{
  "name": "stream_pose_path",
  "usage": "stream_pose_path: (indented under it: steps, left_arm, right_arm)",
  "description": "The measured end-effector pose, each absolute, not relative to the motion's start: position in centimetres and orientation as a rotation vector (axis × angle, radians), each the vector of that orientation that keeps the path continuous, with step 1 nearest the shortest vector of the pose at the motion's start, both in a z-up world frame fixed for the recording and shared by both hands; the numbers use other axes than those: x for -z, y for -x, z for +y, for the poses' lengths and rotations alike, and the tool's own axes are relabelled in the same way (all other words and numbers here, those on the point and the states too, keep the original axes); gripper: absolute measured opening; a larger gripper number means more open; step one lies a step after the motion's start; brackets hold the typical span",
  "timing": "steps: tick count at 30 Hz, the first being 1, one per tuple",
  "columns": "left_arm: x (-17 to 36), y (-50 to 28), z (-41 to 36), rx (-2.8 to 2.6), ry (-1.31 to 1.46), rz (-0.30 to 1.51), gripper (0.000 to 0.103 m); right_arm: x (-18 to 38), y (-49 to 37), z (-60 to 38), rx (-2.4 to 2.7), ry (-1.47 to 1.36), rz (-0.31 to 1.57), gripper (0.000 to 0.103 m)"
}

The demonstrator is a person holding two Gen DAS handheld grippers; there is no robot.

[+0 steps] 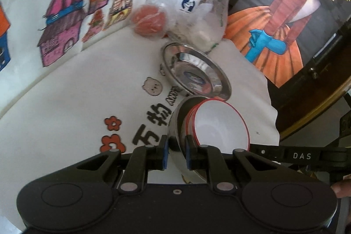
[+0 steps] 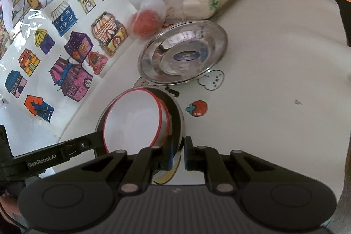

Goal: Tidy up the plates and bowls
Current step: 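Lift and carry the steel bowl of nested white bowls toward the plate stack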

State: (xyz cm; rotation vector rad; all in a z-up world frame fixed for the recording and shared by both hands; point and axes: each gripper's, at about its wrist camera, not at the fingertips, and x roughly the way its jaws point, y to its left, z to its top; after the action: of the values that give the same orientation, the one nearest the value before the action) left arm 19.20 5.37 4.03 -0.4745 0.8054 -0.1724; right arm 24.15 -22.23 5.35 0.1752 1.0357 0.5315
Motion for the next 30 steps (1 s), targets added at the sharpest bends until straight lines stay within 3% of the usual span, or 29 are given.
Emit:
stream_pose_path:
  steps: [30]
  left_arm:
    - [-7.6,-23.1,0.9,0.266,0.401,0.731,0.015]
  right_arm:
    - [-7.9,-25.2,-26.2,-0.467,-0.218,0.95,0.011]
